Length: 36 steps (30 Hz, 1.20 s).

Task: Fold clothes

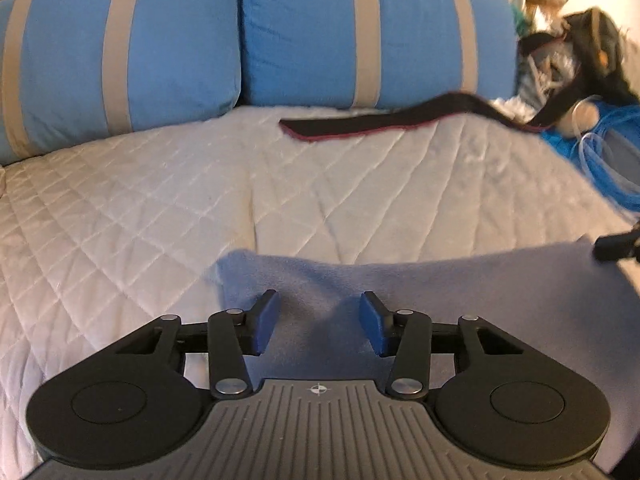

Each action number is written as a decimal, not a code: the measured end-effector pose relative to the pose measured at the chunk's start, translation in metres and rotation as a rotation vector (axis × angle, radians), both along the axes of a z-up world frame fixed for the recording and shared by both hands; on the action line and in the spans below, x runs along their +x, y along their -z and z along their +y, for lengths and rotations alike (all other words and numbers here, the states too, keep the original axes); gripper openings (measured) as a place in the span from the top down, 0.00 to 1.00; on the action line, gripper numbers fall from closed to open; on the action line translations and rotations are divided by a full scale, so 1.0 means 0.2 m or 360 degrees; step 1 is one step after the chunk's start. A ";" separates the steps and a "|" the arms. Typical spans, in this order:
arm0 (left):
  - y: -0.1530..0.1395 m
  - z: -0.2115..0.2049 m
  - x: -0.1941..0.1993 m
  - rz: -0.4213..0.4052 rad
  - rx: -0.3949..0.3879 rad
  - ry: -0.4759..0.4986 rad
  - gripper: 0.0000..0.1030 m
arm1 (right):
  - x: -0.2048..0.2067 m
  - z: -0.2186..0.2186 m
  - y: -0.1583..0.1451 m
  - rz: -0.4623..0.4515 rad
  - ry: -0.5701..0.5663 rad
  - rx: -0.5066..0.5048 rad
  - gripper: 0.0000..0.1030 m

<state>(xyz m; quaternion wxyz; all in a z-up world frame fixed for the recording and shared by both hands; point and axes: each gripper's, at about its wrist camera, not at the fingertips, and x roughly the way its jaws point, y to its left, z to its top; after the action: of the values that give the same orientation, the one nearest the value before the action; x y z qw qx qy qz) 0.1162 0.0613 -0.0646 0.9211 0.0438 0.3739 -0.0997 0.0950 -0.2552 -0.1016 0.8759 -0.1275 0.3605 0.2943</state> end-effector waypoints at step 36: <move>-0.10 -0.04 -0.54 0.0373 0.0157 0.0441 0.59 | -0.43 0.00 -0.04 0.0150 -0.0497 -0.0381 0.77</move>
<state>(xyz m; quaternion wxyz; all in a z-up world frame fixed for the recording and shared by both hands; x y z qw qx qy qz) 0.0079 0.0537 -0.0441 0.8454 0.1282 0.4734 -0.2116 0.0090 -0.2546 -0.0939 0.7804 -0.2711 0.4094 0.3872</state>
